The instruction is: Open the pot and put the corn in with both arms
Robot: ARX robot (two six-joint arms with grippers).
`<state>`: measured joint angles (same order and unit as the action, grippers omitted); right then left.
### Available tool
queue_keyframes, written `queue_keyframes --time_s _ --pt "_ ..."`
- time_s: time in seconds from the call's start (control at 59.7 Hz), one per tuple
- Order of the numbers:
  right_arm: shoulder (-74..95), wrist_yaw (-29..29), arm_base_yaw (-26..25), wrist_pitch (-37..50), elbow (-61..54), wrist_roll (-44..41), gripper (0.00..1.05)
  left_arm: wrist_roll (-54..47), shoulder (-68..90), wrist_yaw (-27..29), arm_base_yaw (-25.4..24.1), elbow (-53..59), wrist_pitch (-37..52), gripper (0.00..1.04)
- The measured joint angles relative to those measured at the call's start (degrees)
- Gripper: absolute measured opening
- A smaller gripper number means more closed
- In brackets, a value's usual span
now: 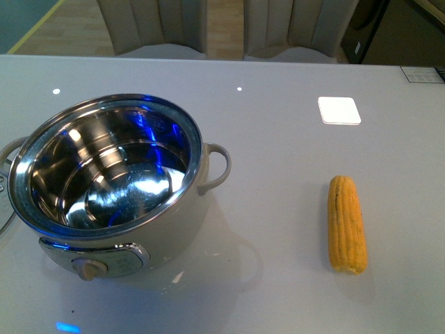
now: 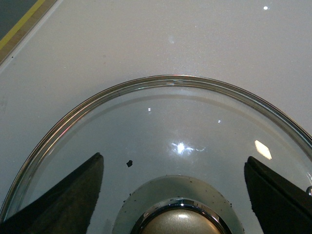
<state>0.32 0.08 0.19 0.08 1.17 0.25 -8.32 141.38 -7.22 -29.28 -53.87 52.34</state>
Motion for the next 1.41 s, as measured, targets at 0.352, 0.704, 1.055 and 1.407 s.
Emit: queue_keyframes --time_s 0.352,0.704,1.055,1.407 --pt "0.00 0.00 0.00 0.00 0.00 0.00 0.96 1.09 -14.95 -2.58 -1.64 4.63 -2.84 0.98" --pt "0.00 0.00 0.00 0.00 0.00 0.00 0.96 3.23 -47.80 -12.02 -5.01 17.53 -15.41 0.98" --pt "0.00 0.04 0.00 0.00 0.00 0.00 0.96 7.76 -66.69 -21.79 -0.68 34.56 1.44 0.68" --pt "-0.02 0.02 0.00 0.00 0.00 0.00 0.96 8.17 -88.06 -7.61 13.53 47.76 -6.01 0.03"
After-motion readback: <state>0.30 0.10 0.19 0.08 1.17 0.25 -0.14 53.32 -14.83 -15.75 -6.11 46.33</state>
